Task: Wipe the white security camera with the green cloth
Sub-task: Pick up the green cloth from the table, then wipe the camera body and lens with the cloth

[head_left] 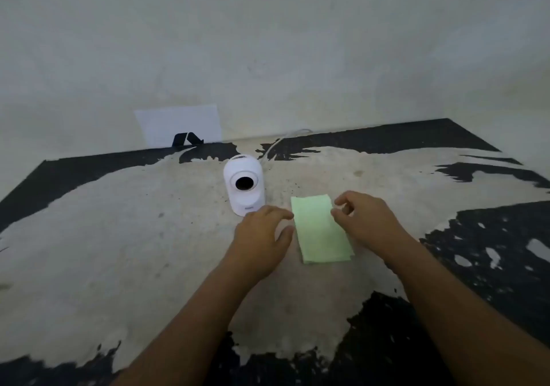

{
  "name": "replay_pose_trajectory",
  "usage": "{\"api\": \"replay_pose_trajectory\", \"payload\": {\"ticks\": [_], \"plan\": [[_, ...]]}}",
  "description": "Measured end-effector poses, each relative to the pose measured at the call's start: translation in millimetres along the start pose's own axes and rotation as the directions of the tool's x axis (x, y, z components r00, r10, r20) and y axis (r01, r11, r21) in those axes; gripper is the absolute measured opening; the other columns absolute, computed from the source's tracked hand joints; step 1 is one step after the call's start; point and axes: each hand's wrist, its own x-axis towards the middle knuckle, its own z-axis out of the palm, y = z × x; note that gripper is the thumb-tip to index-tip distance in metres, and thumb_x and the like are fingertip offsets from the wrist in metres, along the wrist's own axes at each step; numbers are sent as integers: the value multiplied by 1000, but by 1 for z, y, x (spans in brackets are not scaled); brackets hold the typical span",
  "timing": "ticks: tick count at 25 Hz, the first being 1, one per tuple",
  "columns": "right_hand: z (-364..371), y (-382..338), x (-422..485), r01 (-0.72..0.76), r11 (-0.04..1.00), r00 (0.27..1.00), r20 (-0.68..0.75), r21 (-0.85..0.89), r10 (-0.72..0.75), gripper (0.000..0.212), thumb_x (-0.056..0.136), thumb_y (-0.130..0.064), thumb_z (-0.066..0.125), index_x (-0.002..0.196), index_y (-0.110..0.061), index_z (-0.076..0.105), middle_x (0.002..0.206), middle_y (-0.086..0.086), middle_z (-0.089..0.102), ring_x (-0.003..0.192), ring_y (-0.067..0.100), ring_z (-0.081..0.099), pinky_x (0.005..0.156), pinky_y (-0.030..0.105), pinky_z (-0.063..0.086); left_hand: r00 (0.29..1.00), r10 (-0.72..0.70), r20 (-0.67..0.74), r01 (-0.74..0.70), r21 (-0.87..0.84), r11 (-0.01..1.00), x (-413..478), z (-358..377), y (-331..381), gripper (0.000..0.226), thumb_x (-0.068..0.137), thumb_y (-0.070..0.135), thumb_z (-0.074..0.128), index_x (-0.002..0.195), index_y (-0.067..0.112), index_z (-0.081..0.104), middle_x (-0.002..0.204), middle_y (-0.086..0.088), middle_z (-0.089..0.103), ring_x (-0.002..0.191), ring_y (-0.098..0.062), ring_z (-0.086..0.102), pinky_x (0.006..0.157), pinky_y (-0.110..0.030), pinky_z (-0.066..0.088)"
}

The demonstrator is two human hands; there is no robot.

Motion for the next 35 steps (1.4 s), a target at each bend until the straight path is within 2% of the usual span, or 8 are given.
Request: {"api": "replay_pose_trajectory", "payload": {"ticks": [4, 10, 14, 18, 21, 24, 28, 35], "plan": [[13, 7, -10, -72, 949, 997, 16, -309, 80, 28, 86, -46, 51, 93, -20, 60, 83, -2, 58, 83, 23, 58, 73, 34, 45, 986, -112, 125, 69, 311, 948, -11, 23, 1, 39, 93, 42, 38, 130, 38, 52, 141, 9, 46, 128, -26, 36, 103, -40, 29], [21, -5, -17, -73, 995, 997, -5, -67, 73, 12, 87, -33, 54, 77, -26, 53, 81, -7, 62, 88, 23, 57, 79, 37, 46, 994, -97, 44, 81, 280, 957, -16, 28, 3, 42, 92, 45, 35, 125, 32, 58, 135, 9, 55, 126, -25, 41, 104, -37, 29], [2, -26, -30, -52, 868, 999, 36, 495, 39, 10, 88, -25, 60, 81, -17, 59, 74, 1, 62, 70, 15, 54, 61, 29, 43, 981, -193, -31, 177, -284, 942, -25, 15, 11, 39, 95, 41, 42, 131, 26, 49, 110, 3, 65, 103, -15, 61, 82, -24, 46], [-8, -50, -44, -35, 651, 996, 83, 759, -43, 8, 88, -18, 63, 90, -25, 60, 74, 13, 67, 69, 22, 61, 62, 37, 50, 929, -356, 102, 308, -746, 590, -32, -2, 28, 41, 93, 43, 47, 133, 40, 40, 105, 1, 67, 93, -17, 67, 76, -32, 54], [-11, -63, -50, 30, 647, 990, 65, 762, -122, 21, 90, -13, 59, 96, -31, 68, 76, 2, 70, 71, 16, 66, 62, 29, 54, 922, -386, 31, 219, -864, 453, -37, -18, 34, 29, 91, 19, 58, 117, 30, 59, 88, -2, 71, 83, -21, 68, 76, -38, 57], [-16, -68, -55, 102, 722, 989, 5, 684, -145, 20, 89, -13, 61, 92, -29, 73, 86, -3, 73, 75, 7, 66, 66, 21, 54, 937, -332, -109, 149, -735, 661, -43, -37, 28, 17, 85, 13, 64, 93, 26, 72, 91, -15, 72, 80, -30, 66, 74, -37, 57], [-17, -75, -58, 153, 834, 985, -12, 530, -173, 21, 82, -18, 70, 102, -23, 72, 84, 1, 70, 72, 11, 65, 65, 19, 56, 952, -210, -221, 96, -439, 893, -49, -60, 24, 25, 82, 14, 69, 98, 32, 67, 75, 4, 65, 66, -4, 62, 66, -14, 51], [-13, -77, -55, 261, 908, 955, 50, 327, -293, 18, 82, -30, 69, 98, -38, 65, 101, -12, 54, 90, -3, 53, 72, 10, 40, 966, -145, -214, 83, -272, 959, -52, -71, 17, 11, 80, 19, 71, 75, 29, 67, 80, 6, 66, 77, -11, 61, 72, -26, 50]]}}
